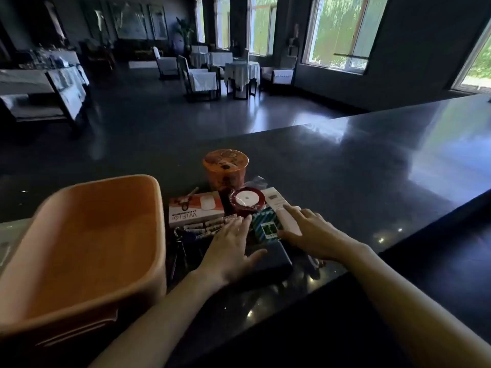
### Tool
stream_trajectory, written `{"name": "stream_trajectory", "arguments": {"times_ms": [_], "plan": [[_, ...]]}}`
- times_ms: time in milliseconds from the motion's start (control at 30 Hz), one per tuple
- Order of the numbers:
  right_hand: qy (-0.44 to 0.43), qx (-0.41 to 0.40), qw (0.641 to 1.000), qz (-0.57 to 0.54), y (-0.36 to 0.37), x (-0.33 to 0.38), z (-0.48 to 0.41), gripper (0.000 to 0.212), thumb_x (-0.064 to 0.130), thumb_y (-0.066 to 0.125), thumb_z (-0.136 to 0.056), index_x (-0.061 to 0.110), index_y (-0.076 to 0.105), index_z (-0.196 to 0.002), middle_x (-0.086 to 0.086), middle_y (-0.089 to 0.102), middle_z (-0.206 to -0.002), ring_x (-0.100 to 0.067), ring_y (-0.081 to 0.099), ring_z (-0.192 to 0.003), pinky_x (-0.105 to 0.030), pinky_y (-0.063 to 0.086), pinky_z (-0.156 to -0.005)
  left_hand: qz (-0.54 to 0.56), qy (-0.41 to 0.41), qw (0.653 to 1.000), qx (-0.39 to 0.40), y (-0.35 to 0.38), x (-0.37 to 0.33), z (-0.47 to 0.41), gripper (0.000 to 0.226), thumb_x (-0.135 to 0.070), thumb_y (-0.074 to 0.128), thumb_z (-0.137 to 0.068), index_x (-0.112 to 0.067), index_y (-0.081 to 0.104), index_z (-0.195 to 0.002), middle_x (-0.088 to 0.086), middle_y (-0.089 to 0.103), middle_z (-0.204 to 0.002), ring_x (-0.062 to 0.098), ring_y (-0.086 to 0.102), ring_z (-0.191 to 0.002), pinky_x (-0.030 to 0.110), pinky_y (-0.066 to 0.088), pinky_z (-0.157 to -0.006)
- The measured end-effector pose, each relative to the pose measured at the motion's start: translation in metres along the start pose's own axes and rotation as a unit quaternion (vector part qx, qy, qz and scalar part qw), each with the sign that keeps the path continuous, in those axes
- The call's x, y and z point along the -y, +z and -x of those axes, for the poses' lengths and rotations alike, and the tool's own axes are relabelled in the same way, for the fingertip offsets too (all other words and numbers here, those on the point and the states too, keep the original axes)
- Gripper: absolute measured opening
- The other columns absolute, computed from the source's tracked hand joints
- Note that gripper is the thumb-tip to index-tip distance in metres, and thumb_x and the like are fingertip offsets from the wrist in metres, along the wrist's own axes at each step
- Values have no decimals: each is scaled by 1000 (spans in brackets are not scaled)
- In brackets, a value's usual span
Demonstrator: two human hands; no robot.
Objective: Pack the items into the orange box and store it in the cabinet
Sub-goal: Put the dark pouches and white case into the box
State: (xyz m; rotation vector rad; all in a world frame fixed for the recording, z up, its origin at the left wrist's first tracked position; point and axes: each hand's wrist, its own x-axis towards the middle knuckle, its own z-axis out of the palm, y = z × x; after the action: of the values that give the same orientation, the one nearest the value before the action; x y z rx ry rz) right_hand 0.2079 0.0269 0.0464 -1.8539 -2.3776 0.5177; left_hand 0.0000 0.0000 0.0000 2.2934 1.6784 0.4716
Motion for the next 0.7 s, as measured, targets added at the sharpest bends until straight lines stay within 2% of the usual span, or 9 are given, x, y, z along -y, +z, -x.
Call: {"name": "stream_trajectory", "arguments": {"times_ms": [167, 300, 367, 467, 600, 700], "plan": [[-18, 28, 999, -20, 10, -31, -5, 80, 68, 42, -81, 38, 3, -145, -4, 20, -152, -30, 24, -134, -53, 30, -104, 31, -23, 999, 18, 31, -11, 6, 89, -63, 49, -79, -23, 7, -146, 2, 19, -154, 16, 14, -140, 31, 13, -113], [-56, 51, 997, -17, 8, -58, -16, 84, 68, 45, -79, 38, 2, -144, -2, 20, -152, -27, 23, -134, -52, 29, -103, 12, -45, 999, 0, 48, -24, 1, 97, -65, 57, -72, -22, 10, -145, 1, 28, -150, 15, 24, -136, 35, 15, -115], [-80, 66, 994, -25, 7, -68, -20, 85, 68, 46, -79, 39, 1, -144, -2, 19, -152, -26, 21, -135, -52, 28, -104, -10, -65, 998, 8, 54, -29, 1, 101, -66, 60, -69, -24, 8, -145, -1, 29, -149, 14, 24, -136, 35, 11, -115], [-102, 80, 991, -39, 8, -77, -25, 85, 68, 46, -78, 38, 2, -144, -1, 18, -153, -27, 20, -135, -53, 27, -105, -18, -100, 995, 7, 56, -32, -2, 107, -61, 68, -65, -22, 10, -146, -1, 32, -147, 15, 26, -135, 36, 14, -115], [-143, 94, 985, -38, 17, -82, -27, 82, 66, 44, -81, 33, 7, -145, -3, 18, -152, -29, 19, -135, -52, 28, -104, -3, -128, 992, 10, 50, -38, -3, 110, -57, 74, -60, -21, 15, -145, -1, 38, -144, 17, 30, -132, 30, 16, -111], [-121, 97, 987, -39, 22, -82, -31, 83, 69, 44, -80, 32, 8, -145, -2, 14, -153, -29, 15, -136, -52, 26, -104, -5, -151, 988, 35, 46, -36, -5, 116, -62, 73, -56, -22, 11, -146, -1, 34, -146, 17, 27, -134, 32, 17, -111]]}}
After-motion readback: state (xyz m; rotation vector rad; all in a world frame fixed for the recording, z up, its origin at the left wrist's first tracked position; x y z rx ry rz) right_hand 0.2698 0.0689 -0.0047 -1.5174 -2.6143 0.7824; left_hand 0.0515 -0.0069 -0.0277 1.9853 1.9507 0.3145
